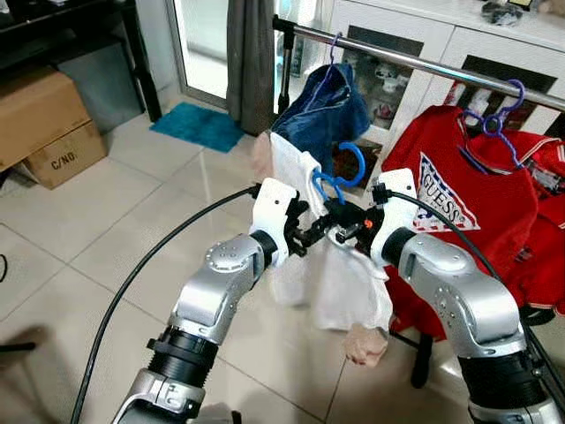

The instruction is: Hang hanger

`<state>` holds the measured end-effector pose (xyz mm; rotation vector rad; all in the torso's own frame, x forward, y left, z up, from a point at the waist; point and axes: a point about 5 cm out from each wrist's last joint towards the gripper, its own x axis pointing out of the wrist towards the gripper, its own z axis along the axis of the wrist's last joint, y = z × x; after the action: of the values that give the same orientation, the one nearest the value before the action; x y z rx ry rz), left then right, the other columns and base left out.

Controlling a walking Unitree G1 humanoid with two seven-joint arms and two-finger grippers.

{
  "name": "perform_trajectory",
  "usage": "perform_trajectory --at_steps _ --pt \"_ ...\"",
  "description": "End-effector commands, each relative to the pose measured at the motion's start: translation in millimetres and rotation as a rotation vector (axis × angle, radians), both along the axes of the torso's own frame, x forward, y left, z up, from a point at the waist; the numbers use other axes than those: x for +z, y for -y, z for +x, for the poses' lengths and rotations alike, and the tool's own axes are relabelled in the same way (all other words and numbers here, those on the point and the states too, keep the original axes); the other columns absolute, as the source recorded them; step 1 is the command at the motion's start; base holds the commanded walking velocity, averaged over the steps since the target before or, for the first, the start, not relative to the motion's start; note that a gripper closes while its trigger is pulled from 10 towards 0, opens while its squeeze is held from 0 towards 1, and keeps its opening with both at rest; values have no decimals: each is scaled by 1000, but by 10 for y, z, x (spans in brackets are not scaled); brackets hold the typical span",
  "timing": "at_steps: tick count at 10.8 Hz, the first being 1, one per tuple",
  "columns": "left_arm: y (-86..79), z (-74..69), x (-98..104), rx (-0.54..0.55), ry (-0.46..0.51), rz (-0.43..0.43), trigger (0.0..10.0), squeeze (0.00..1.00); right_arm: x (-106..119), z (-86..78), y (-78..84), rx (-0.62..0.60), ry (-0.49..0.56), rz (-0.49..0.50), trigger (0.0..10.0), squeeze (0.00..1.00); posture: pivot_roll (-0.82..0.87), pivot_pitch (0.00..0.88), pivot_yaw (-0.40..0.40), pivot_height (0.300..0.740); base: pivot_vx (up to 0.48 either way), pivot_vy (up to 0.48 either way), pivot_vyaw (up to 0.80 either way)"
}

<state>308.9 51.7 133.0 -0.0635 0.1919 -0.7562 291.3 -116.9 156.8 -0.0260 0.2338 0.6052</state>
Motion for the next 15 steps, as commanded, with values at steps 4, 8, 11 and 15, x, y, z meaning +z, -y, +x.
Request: perform_trajectory --at_steps 4,8,11,15 --pt "-36 210 208 62 63 13 0 0 78 -37 -148 84 31 27 0 0 60 34 -27 740 0 0 0" --pt "-73 181 116 85 1 -16 0 0 80 -25 -151 69 49 37 0 0 78 0 -34 740 0 0 0" --pt "-42 129 96 66 -22 -26 0 0 69 -12 -132 58 44 27 0 0 67 0 -34 740 0 0 0" --pt "-157 73 223 120 42 -36 0 0 -212 13 18 26 -82 -134 0 0 80 0 -44 740 0 0 0"
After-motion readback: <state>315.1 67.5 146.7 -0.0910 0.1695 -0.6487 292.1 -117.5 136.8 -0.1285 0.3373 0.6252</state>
